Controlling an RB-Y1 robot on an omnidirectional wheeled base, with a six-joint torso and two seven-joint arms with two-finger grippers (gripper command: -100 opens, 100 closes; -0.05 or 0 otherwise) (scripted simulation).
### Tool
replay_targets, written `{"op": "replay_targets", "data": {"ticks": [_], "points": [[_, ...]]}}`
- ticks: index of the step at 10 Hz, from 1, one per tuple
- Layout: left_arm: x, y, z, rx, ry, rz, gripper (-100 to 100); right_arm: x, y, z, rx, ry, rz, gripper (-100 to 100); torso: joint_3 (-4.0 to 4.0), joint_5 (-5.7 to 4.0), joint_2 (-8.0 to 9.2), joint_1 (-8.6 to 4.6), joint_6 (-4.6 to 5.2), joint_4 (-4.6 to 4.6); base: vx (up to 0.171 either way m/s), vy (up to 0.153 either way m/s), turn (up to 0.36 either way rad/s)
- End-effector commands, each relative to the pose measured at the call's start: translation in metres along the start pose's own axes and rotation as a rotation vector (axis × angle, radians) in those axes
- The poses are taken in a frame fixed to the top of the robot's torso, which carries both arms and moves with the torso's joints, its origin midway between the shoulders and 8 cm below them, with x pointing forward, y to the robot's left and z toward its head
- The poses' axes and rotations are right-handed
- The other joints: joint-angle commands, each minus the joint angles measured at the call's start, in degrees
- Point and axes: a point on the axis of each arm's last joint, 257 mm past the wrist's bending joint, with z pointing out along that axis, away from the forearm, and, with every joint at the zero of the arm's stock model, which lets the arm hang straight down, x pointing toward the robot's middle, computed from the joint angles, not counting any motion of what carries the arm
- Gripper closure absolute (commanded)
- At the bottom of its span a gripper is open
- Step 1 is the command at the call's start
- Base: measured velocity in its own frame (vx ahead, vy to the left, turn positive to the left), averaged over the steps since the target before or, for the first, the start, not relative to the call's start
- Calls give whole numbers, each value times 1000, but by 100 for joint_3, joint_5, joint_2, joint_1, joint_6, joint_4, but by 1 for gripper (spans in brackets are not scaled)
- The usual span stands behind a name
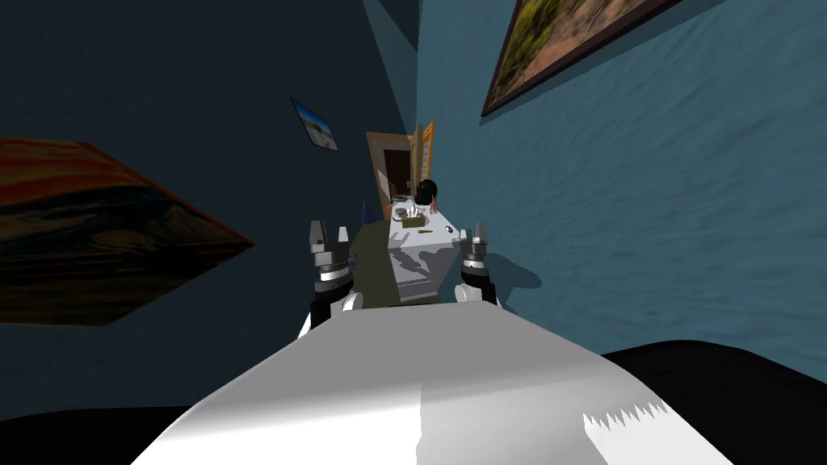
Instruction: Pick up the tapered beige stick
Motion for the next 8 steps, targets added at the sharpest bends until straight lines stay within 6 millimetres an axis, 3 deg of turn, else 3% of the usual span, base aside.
{"op": "replay_targets", "data": {"ticks": [1, 4, 8], "points": [[0, 0, 0, 0, 0, 0, 0, 4, -3, -4, 6, 36, -22, -100, 0, 0, 0, 0, 0, 0, -27, 25, -84], [0, 0, 0, 0, 0, 0, 0, 16, -15, -17, 24, 126, -88, -100, 16, 9, 29, 42, 1, 6, -67, 114, -134], [0, 0, 0, 0, 0, 0, 0, 35, -38, -49, 42, 287, -222, -100, 21, 17, 37, 75, 1, 8, -86, 195, -176]]}}
